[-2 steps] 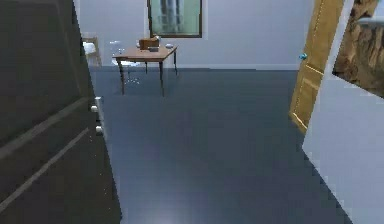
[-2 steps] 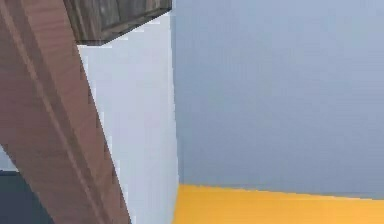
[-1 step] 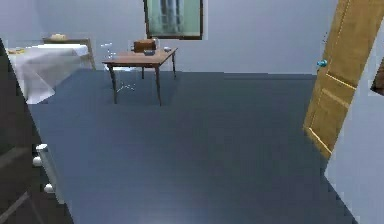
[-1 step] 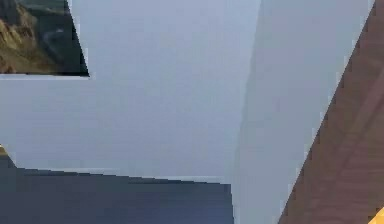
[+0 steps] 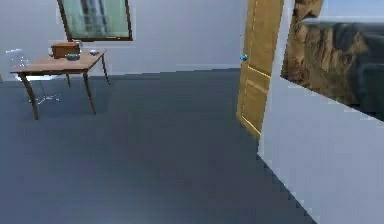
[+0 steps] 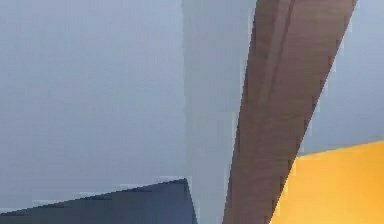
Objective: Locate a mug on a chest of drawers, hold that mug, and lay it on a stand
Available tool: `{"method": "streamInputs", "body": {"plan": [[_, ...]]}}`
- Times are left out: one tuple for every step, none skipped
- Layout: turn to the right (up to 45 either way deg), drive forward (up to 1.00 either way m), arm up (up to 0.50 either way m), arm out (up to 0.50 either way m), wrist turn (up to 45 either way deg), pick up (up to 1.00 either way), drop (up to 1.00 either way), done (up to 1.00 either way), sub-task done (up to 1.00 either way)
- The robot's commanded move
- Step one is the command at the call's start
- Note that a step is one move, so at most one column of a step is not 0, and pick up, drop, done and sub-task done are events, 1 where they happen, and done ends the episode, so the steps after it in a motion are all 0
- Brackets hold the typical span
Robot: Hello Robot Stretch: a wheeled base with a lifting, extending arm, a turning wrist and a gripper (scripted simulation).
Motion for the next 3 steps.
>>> {"method": "streamInputs", "body": {"plan": [[0.0, 1.00, 0.00, 0.00, 0.0, 0.00, 0.00, 0.00, 0.00], [0.0, 1.00, 0.00, 0.00, 0.0, 0.00, 0.00, 0.00, 0.00], [0.0, 0.95, 0.00, 0.00, 0.0, 0.00, 0.00, 0.00, 0.00]]}}
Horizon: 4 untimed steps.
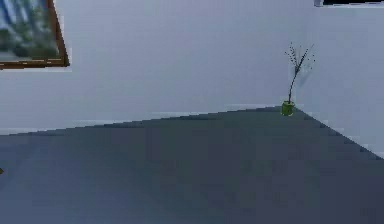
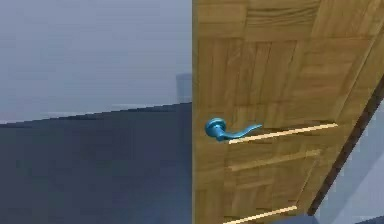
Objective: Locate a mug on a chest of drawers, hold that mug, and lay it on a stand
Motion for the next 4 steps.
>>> {"method": "streamInputs", "body": {"plan": [[27.0, 0.00, 0.00, 0.00, 0.0, 0.00, 0.00, 0.00, 0.00], [0.0, 0.45, 0.00, 0.00, 0.0, 0.00, 0.00, 0.00, 0.00], [45.0, 0.00, 0.00, 0.00, 0.0, 0.00, 0.00, 0.00, 0.00], [0.0, 0.70, 0.00, 0.00, 0.0, 0.00, 0.00, 0.00, 0.00]]}}
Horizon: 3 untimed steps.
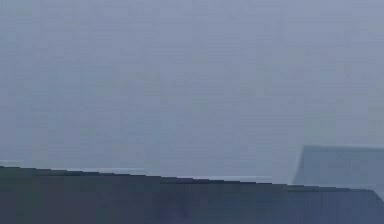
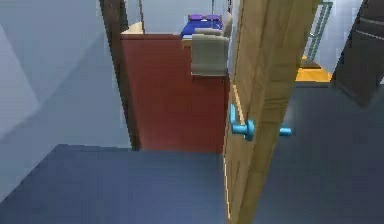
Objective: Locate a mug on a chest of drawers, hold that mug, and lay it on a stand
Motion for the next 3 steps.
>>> {"method": "streamInputs", "body": {"plan": [[45.0, 0.00, 0.00, 0.00, 0.0, 0.00, 0.00, 0.00, 0.00], [30.0, 0.00, 0.00, 0.00, 0.0, 0.00, 0.00, 0.00, 0.00], [0.0, 0.30, 0.00, 0.00, 0.0, 0.00, 0.00, 0.00, 0.00]]}}
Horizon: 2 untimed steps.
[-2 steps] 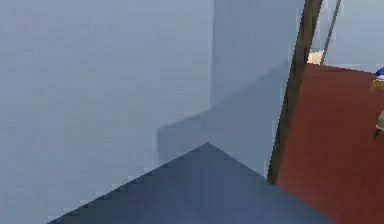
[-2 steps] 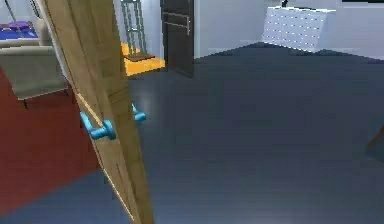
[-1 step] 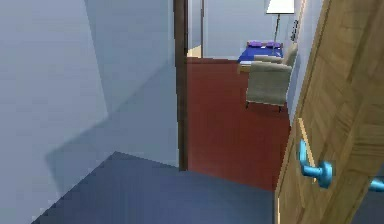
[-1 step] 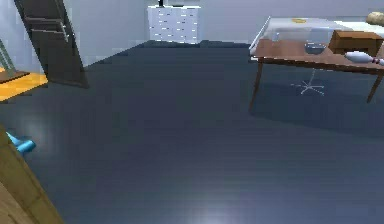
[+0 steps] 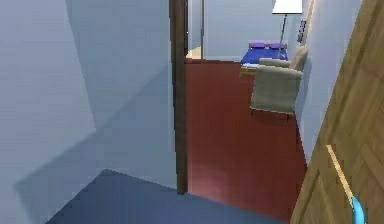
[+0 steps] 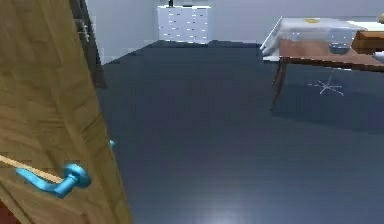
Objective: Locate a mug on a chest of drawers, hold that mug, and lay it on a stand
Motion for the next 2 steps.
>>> {"method": "streamInputs", "body": {"plan": [[0.0, 0.25, 0.00, 0.00, 0.0, 0.00, 0.00, 0.00, 0.00], [12.0, 0.00, 0.00, 0.00, 0.0, 0.00, 0.00, 0.00, 0.00]]}}
